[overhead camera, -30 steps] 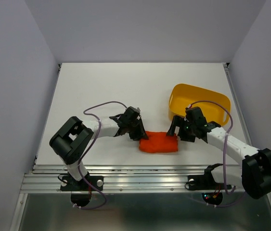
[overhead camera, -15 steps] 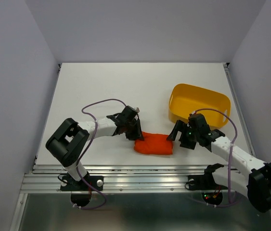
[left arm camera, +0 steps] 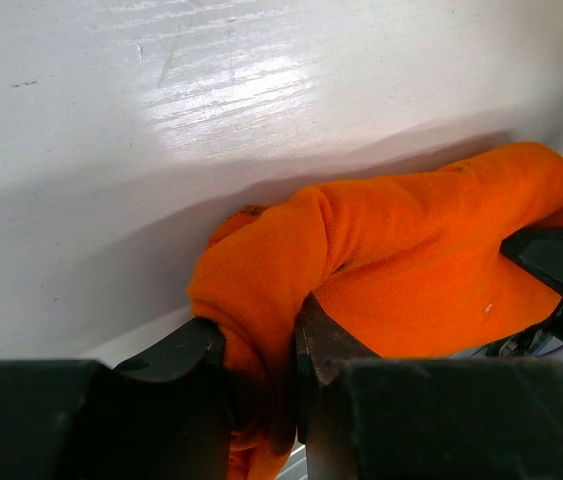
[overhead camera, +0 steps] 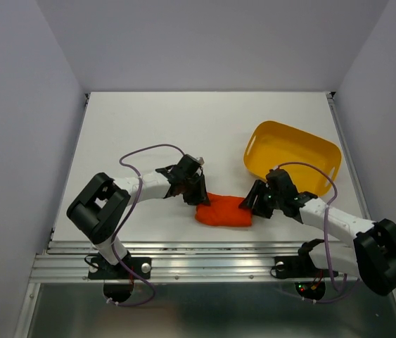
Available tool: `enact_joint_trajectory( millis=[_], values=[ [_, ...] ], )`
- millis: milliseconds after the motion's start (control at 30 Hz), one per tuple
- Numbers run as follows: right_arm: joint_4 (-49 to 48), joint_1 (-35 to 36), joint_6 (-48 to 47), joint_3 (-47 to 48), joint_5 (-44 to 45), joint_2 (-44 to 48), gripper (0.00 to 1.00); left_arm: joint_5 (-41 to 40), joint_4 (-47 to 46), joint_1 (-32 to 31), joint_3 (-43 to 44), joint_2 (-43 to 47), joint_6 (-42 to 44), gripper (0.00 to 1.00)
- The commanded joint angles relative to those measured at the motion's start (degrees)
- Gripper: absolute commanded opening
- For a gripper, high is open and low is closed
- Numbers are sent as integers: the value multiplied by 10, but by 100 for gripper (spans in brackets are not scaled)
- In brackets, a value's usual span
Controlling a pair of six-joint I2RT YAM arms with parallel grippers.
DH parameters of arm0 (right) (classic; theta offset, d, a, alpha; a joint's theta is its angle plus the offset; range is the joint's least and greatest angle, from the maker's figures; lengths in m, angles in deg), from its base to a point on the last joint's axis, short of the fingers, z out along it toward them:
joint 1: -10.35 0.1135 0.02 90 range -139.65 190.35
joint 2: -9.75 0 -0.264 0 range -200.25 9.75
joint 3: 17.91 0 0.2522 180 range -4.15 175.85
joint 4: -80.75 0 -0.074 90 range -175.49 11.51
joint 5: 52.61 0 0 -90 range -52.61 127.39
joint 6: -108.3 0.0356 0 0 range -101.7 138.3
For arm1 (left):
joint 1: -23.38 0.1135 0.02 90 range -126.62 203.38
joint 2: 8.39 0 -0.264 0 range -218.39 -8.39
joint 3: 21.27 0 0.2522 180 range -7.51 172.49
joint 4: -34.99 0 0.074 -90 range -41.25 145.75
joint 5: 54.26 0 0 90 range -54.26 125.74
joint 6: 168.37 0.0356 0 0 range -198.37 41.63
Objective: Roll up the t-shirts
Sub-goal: Pick up the T-shirt from the center of the board.
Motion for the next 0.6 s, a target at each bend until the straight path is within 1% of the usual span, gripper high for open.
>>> enact_joint_trajectory(
  millis=[0, 67, 100, 200, 233, 267, 433, 467, 567],
  values=[
    [-9, 10, 13, 11, 8, -14, 62, -18, 47, 1, 11, 8, 22, 0],
    [5, 10, 7, 19, 13, -13, 67, -20, 50, 1, 14, 10, 23, 0],
    [8, 10, 4, 24, 14, -12, 67, -21, 50, 1, 15, 11, 23, 0],
    [34, 16, -5, 36, 33, -4, 77, -24, 54, 1, 17, 11, 22, 0],
    [58, 21, -7, 49, 42, 1, 83, -25, 53, 1, 16, 14, 21, 0],
    [73, 21, -15, 58, 64, 14, 86, -25, 53, 1, 15, 14, 21, 0],
    [181, 21, -50, 130, 121, 48, 88, -25, 53, 1, 12, 21, 21, 0],
    [191, 21, -55, 155, 142, 50, 89, -25, 54, 1, 13, 22, 21, 0],
    [223, 21, -66, 188, 151, 61, 89, -26, 54, 1, 13, 22, 21, 0]
  ],
)
